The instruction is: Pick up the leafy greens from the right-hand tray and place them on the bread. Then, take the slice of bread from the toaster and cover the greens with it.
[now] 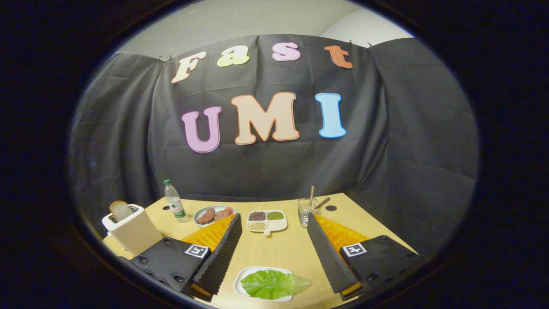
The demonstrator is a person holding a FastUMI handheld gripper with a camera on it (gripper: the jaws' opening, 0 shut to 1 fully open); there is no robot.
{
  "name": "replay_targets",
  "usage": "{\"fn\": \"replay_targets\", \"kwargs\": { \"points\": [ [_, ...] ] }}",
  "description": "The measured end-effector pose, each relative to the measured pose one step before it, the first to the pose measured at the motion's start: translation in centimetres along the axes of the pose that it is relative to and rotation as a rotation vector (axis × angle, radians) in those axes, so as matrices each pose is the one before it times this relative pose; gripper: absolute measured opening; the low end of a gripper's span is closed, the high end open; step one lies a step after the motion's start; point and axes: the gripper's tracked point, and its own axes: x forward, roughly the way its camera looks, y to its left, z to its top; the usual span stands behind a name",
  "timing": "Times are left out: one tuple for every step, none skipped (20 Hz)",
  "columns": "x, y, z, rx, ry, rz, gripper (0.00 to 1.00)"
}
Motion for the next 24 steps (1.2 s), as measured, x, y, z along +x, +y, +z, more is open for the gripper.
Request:
{"fn": "replay_targets", "kwargs": {
  "points": [
    [-0.062,-0.472,-0.559,0.00056,0.01295,-0.00499,0.97],
    [-0.033,-0.444,-0.587,-0.00206,0.01795,-0.00411,0.97],
    [0.016,-0.566,-0.896,-0.00084,0.02059,-0.004,0.97],
    [0.053,-0.573,-0.894,0.00269,0.02329,-0.00413,0.97],
    [0.005,-0.569,-1.025,0.00625,0.02309,-0.00271,0.97],
    [0.158,-0.497,-0.877,0.00688,0.02283,-0.00035,0.97],
    [0.167,-0.524,-1.097,0.00611,0.02796,0.00209,0.97],
    [0.167,-0.767,-1.296,0.00246,0.03105,-0.00396,0.97],
    [0.34,-0.717,-1.087,-0.00201,0.02749,-0.00262,0.97],
    [0.183,-0.493,-0.924,-0.00479,0.02637,0.00088,0.97],
    [0.317,-0.487,-0.865,-0.00311,0.02355,0.00331,0.97],
    [0.335,-0.419,-0.78,-0.00287,0.02391,0.00328,0.97],
    [0.389,-0.334,-0.909,-0.00313,0.02492,0.00691,0.97],
    [0.405,-0.212,-0.691,-0.00263,0.02303,0.0095,0.97],
    [0.35,-0.115,-0.836,-0.00354,0.02299,0.00817,0.97],
    [0.38,-0.095,-0.625,-0.0018,0.02133,0.00778,0.97],
    [0.537,0.059,-0.748,0.0015,0.02265,0.01586,0.97],
    [0.541,0.254,-0.72,0.00361,0.02733,0.01881,0.97],
    [0.598,0.217,-0.858,0.0021,0.03083,0.01781,0.97],
    [0.487,0.127,-0.72,-0.00203,0.02749,0.01354,0.97],
    [0.483,-0.071,-0.795,-0.00457,0.02589,0.00473,0.97],
    [0.535,-0.107,-0.617,-0.00613,0.02758,0.00161,0.97],
    [0.353,0.05,-0.674,-0.00575,0.02841,0.00752,0.97],
    [0.483,0.033,-0.668,-0.00707,0.02672,0.00921,0.97]
  ]
}}
